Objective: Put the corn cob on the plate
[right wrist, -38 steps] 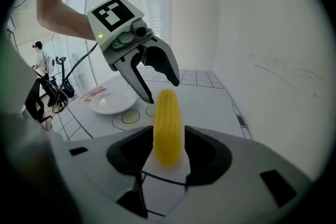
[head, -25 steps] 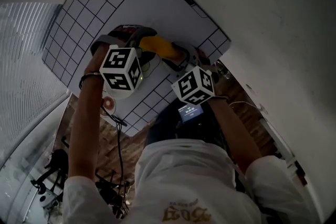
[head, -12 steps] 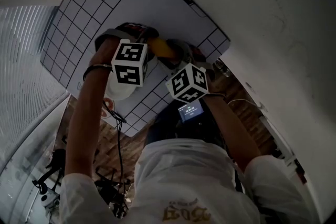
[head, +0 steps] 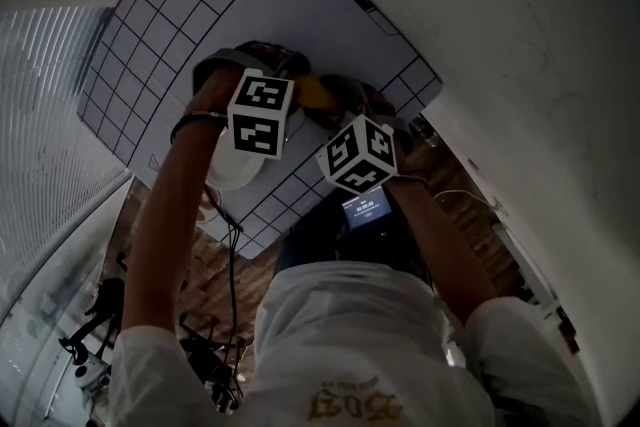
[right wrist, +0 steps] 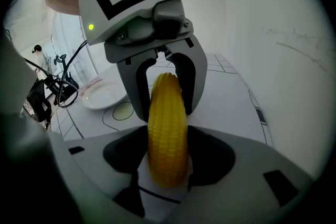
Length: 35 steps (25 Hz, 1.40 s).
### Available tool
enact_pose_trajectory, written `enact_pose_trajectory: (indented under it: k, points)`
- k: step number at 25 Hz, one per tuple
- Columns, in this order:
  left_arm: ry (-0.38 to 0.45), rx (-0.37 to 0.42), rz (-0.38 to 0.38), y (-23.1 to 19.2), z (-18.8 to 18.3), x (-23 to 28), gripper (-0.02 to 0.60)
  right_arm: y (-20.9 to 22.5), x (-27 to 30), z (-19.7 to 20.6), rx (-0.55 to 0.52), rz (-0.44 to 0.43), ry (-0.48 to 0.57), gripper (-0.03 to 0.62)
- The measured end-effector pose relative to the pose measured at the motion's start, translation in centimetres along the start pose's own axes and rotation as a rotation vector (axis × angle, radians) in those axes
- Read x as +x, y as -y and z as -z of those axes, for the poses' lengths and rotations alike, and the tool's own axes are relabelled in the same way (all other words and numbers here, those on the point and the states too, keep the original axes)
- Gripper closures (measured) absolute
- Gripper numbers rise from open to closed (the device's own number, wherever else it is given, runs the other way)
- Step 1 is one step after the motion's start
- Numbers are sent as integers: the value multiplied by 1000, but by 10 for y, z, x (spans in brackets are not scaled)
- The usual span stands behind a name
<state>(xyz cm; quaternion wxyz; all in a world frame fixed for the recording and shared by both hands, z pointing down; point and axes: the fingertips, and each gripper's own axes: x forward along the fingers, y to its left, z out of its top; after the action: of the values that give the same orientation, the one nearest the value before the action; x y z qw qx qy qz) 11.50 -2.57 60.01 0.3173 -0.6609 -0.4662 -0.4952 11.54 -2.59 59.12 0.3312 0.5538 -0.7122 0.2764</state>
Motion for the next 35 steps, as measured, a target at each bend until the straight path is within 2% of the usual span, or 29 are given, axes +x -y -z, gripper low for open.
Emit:
enact_pose_trajectory:
  k: [6,11,20,28,35]
  points:
    - [-1,9,2,-2,-1,-1,318,2,-1,0,-17,-13,-15,355]
    - [-8,-36,11,2,-6,-4,321,0,-8,0,-53,-38,-25,356]
    - [-15,-37,-4,7,-22,-27,321,-3,-35,-11,-64,-34,-15,356]
    - [-31,-59,-61,3,-24,-63,321,-1,-56,-40,-120,-21,22,356]
    - [-20,-150,-119,18,-17,-83,321,-17,-62,-59,-221,-59,27,356]
